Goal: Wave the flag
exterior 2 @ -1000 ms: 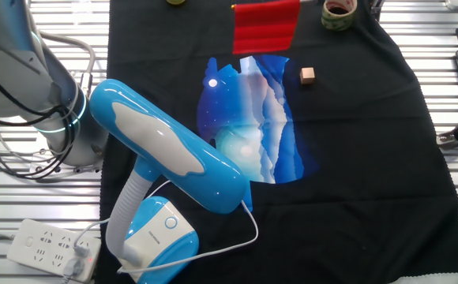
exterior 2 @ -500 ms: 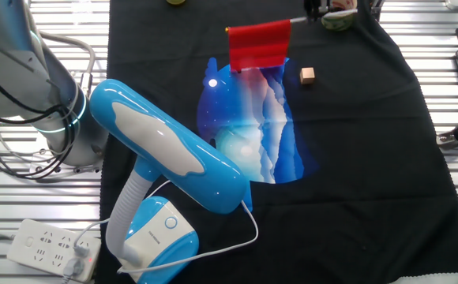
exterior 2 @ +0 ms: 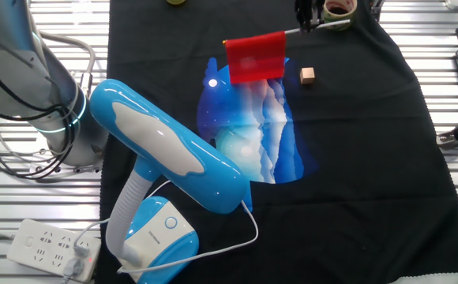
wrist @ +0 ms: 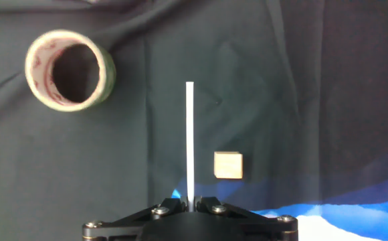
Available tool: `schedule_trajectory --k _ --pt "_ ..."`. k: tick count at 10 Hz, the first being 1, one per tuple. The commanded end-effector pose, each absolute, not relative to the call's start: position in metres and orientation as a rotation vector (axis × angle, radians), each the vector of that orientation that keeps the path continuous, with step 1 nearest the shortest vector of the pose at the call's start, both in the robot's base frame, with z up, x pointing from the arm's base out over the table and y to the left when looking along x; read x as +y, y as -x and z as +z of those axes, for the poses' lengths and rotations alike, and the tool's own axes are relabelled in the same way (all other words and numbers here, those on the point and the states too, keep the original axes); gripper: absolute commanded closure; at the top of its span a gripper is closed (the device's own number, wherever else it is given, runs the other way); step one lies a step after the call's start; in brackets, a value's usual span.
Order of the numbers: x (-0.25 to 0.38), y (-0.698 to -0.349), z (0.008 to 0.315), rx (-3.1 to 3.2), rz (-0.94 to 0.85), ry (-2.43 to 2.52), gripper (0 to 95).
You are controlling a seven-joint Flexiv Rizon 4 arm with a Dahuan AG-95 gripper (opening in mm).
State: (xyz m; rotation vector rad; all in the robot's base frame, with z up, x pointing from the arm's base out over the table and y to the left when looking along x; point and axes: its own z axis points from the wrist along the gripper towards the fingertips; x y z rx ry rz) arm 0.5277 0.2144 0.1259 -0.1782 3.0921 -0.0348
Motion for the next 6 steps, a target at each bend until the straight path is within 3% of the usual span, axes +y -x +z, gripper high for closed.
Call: schedule_trajectory --k 1,6 --pt "0.214 -0.531 0.118 3.101 -0.041 0.176 95.0" --pt "0.212 -0.532 0.083 3.101 -0.064 0.189 95.0"
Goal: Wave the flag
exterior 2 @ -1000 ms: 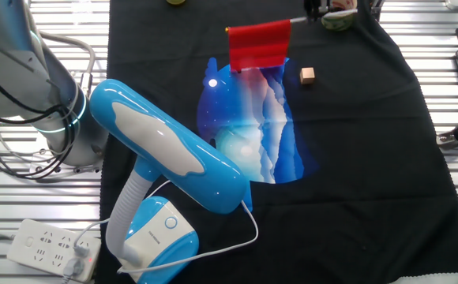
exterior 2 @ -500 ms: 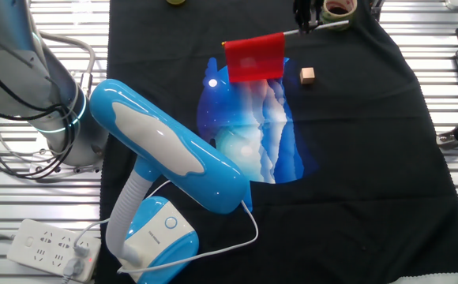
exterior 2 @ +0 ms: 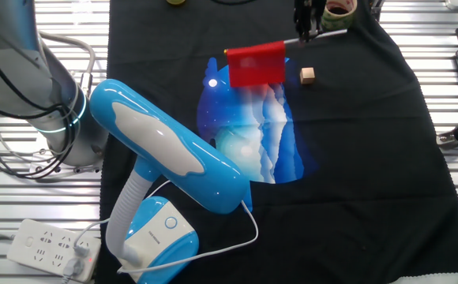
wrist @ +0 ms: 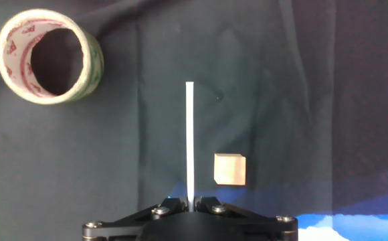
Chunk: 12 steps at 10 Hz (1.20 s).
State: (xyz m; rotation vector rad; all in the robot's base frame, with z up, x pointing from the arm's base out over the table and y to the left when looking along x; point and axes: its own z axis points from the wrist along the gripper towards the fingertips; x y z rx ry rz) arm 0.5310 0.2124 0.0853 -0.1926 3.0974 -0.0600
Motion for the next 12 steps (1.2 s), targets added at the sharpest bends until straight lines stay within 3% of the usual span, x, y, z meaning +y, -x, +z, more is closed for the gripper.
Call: schedule_trajectory --k 1,6,12 --pt "0.212 -0.532 0.078 3.099 -0.066 0.190 95.0" --pt "0.213 -0.532 0.059 3.095 -0.065 0.183 95.0" --pt "0.213 -0.531 0.059 3.078 -0.034 0.193 95.0"
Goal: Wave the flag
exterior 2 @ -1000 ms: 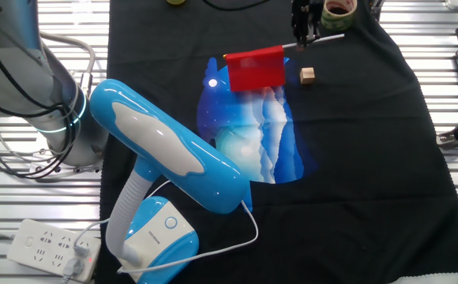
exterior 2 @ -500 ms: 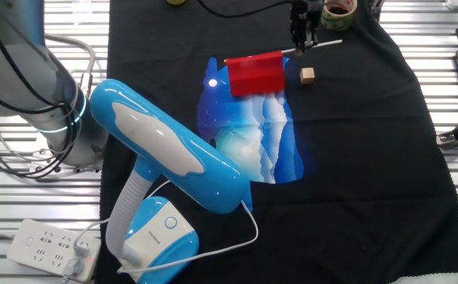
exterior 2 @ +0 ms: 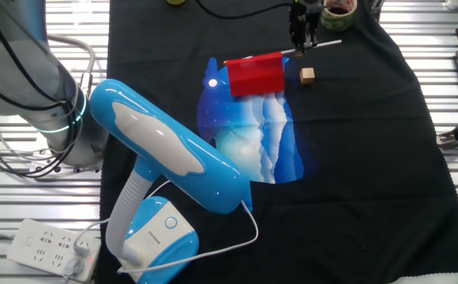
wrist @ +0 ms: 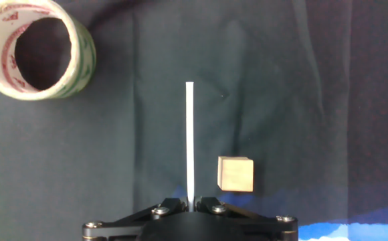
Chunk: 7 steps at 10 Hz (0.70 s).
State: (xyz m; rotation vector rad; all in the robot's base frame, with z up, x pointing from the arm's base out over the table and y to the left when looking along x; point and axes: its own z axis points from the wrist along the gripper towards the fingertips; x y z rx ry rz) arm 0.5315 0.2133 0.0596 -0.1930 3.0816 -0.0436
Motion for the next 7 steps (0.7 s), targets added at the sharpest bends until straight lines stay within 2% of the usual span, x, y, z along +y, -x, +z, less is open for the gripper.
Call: schedule_trajectory --k 1,3,4,7 --pt "0.2132 -0.5315 0.0586 3.076 -0.031 0.200 95.0" --pt "0.2132 -0.5315 0.0586 3.073 -0.022 0.211 95.0" --pt "0.2132 -0.5315 0.0586 3.071 -0.021 0.214 76.0" --pt "0.2132 -0.5315 0.0586 3.070 -0.012 0.221 76.0"
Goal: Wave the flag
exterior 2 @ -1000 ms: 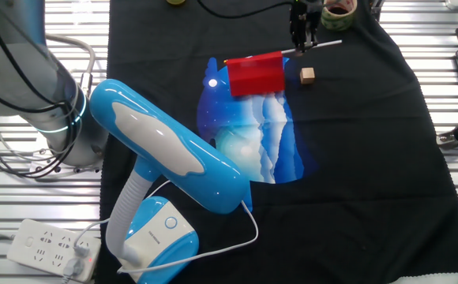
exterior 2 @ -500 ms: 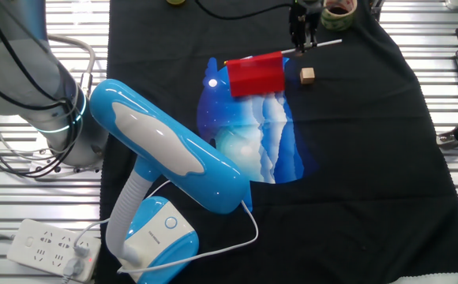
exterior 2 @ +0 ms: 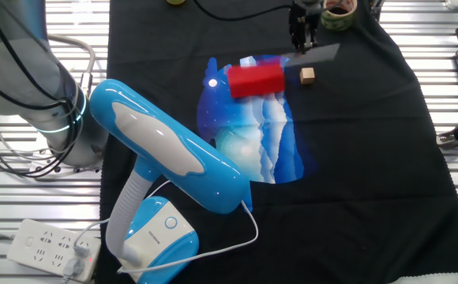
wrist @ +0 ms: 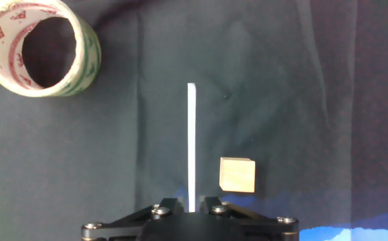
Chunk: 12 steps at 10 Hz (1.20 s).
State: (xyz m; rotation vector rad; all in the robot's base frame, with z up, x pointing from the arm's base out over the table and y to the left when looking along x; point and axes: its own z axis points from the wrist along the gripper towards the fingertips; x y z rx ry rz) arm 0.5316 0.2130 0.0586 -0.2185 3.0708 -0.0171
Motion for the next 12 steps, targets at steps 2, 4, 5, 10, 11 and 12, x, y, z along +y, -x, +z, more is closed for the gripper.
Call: schedule_trajectory --k 2,4,5,10,11,12 --pt "0.213 -0.531 0.059 3.070 -0.010 0.223 76.0" --pt "0.213 -0.531 0.059 3.070 -0.005 0.223 76.0" --pt "0.212 -0.531 0.064 3.068 0.004 0.237 57.0" --pt "0.215 -0.522 0.136 3.117 0.003 0.283 57.0" --pt "0.217 -0.520 0.146 3.124 -0.008 0.296 57.0" --pt "0.217 -0.519 0.147 3.123 -0.007 0.302 57.0"
